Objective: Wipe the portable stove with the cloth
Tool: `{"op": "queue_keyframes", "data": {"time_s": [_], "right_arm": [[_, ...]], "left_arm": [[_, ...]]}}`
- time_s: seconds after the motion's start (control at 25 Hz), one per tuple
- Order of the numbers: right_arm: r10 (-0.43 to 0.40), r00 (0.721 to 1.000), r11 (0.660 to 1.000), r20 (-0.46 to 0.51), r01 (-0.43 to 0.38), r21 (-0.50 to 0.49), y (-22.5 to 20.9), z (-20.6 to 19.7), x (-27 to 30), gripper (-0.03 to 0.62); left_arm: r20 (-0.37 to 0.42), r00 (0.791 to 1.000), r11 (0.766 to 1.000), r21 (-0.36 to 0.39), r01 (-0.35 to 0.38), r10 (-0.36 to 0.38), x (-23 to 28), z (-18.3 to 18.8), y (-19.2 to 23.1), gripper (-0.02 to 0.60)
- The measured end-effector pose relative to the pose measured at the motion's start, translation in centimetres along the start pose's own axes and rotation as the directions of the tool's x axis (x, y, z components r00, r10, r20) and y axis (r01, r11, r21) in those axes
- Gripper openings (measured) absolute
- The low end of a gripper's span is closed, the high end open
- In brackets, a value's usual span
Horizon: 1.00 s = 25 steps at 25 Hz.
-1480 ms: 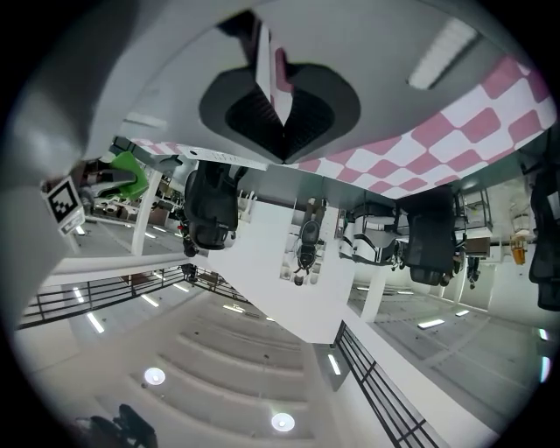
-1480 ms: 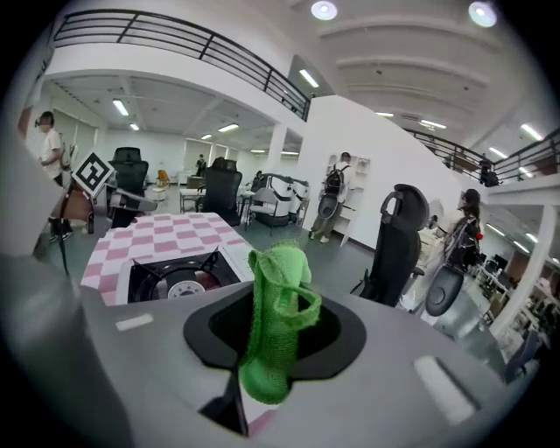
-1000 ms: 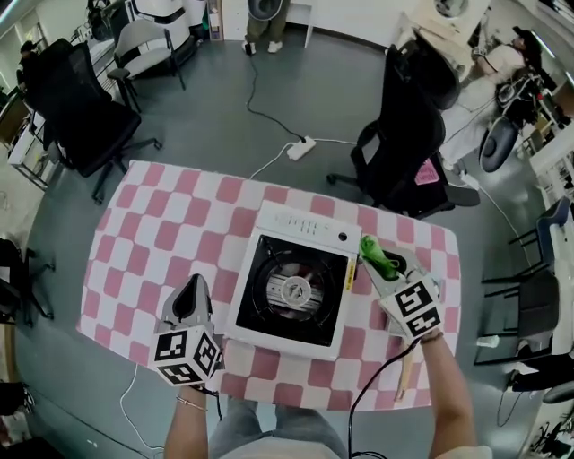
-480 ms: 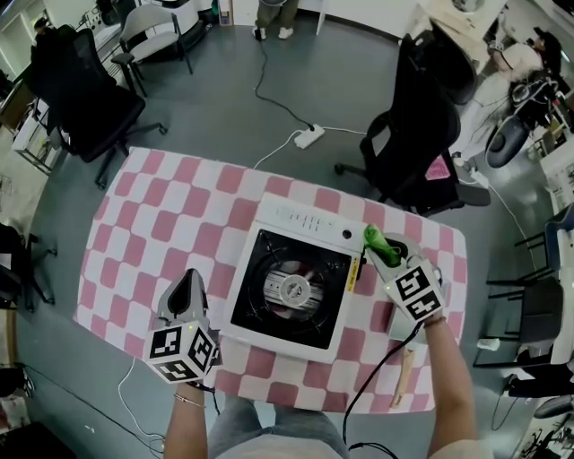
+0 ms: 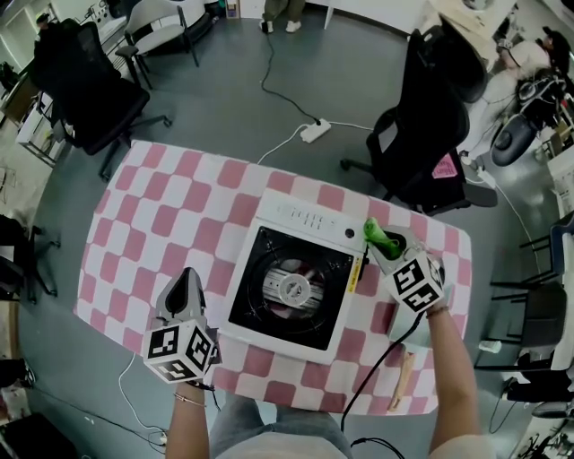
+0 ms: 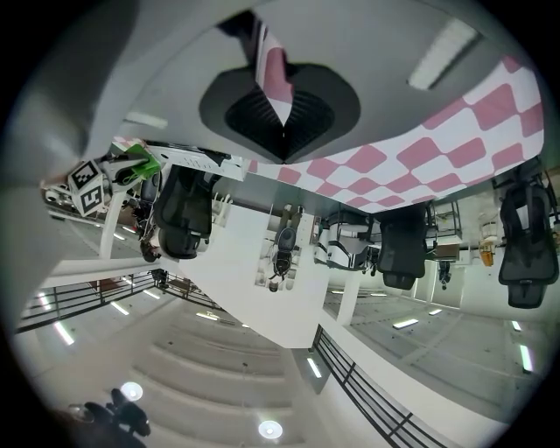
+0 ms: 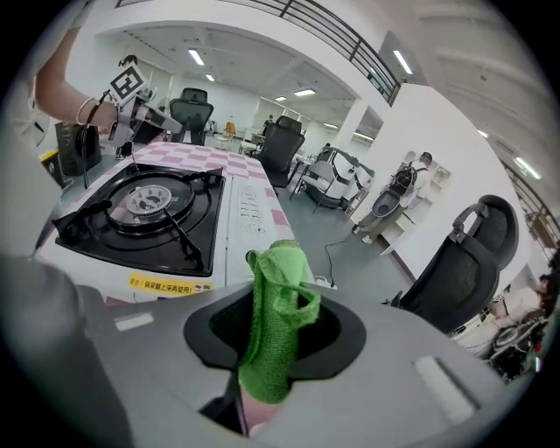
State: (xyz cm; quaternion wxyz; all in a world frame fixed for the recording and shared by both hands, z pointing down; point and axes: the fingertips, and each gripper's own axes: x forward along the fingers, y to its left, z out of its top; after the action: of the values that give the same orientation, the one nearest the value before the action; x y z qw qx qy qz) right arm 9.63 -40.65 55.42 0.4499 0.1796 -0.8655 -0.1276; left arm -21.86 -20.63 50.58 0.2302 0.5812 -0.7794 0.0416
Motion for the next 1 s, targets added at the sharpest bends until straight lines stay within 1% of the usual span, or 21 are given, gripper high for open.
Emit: {"op": "queue_keyframes", "data": {"time_s": [0.2, 0.6, 0.76, 1.0], "right_arm": [[0.029, 0.999, 0.998, -0.037, -0.031, -0.049, 0.0, -0.3, 0.9, 0.094], [0.107, 0.992, 0.992, -0.062, -0.111, -0.060, 0.2, -0.4, 1.3, 0.094], [0.120, 0.990, 0.991, -0.067, -0.124, -0.058, 0.2, -0.5, 1.3, 0.094], [0.128, 0.988, 0.988, -0.086, -0.135, -0.080, 0.4, -0.6, 1.3, 0.094]], "left_arm": [[-0.008, 1.000, 1.000, -0.009, -0.020, 0.020, -0.3, -0.5, 0.5, 0.000], [-0.020, 0.999, 0.999, -0.016, -0.032, 0.032, -0.6, -1.0, 0.8, 0.000], [-0.026, 0.999, 1.000, -0.016, -0.027, 0.026, -0.5, -1.1, 0.7, 0.001], [-0.032, 0.999, 1.000, -0.014, -0.024, 0.023, -0.6, -1.1, 0.6, 0.000]]}}
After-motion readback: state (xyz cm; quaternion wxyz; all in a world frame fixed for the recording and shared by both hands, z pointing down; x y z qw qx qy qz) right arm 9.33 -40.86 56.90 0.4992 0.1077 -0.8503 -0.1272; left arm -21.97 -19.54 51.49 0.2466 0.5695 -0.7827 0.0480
